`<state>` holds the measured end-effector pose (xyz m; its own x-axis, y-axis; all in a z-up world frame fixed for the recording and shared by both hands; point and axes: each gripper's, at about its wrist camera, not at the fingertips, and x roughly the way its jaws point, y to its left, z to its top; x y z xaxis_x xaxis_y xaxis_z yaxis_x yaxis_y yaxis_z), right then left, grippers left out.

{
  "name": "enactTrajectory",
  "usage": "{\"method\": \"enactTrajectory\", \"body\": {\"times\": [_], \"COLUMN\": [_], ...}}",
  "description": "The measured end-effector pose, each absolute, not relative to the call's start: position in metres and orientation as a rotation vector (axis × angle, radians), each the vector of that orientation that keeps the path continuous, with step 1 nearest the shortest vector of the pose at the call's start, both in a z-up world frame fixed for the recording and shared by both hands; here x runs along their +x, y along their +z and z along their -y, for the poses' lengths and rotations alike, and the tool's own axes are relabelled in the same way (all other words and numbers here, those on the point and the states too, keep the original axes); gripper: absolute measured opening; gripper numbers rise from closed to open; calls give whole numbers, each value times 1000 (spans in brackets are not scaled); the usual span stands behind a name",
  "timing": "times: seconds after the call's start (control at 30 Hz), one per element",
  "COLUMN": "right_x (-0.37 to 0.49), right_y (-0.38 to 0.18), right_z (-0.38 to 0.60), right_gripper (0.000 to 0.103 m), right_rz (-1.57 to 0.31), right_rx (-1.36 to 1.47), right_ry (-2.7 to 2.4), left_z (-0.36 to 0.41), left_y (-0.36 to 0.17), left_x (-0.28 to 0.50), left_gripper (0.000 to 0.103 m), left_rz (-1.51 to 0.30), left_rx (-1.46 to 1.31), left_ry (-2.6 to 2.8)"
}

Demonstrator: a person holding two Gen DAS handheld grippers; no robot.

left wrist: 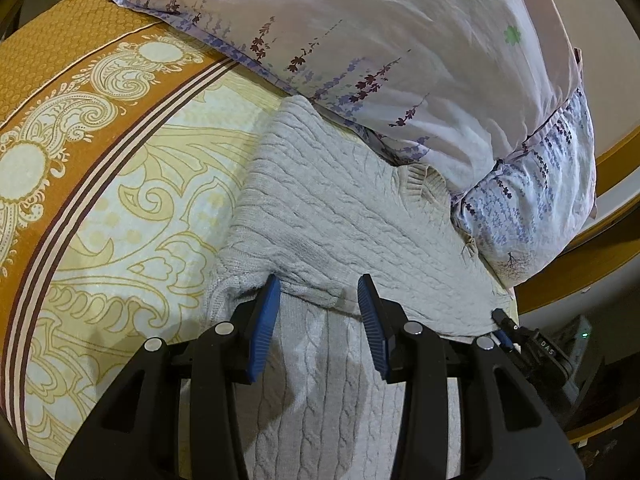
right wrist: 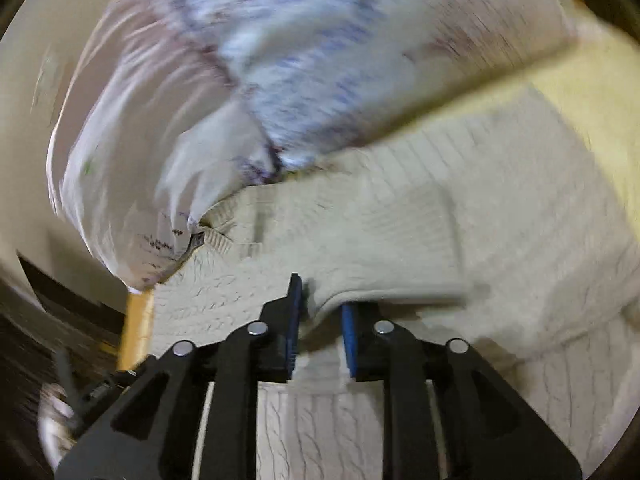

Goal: Fold small clothes

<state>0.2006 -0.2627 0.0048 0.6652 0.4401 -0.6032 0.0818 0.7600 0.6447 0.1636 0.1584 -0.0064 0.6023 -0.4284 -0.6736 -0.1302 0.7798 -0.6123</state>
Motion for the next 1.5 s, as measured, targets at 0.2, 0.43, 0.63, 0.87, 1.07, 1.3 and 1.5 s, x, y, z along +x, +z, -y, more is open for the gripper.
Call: {"method": "enactTrajectory", "body": {"times": [0.2, 0.43, 0.63, 0.87, 1.07, 1.3, 1.5], "right_x": [202, 185, 175, 179, 134, 57, 8], "right_y": [-2, 22, 23, 8, 30, 17, -4], "right_z": [298, 308, 319, 316, 352, 388, 401], "right_gripper": [28, 6, 6, 10, 51, 58, 55], "right_rz": [-789, -710, -731, -793, -730, -819, -879], "right_rx": [801, 690, 626, 526, 470, 556, 644], "right_ry": [151, 176, 130, 68, -26, 163, 226], "left_z": [-159, -161, -161, -154, -158, -165, -168], "left_y": [-7, -5, 12, 34, 46, 21, 1], "left_x": [164, 162, 139, 99, 59, 23, -6], "left_gripper": [42, 46, 46, 80, 102, 102, 102], "left_rz": [-927, -945, -878, -781, -715, -797, -842], "left_rx": [-676, -707, -634, -378, -179, -219, -335], "left_ry": [-188, -219, -296, -235, -128, -208, -275]}}
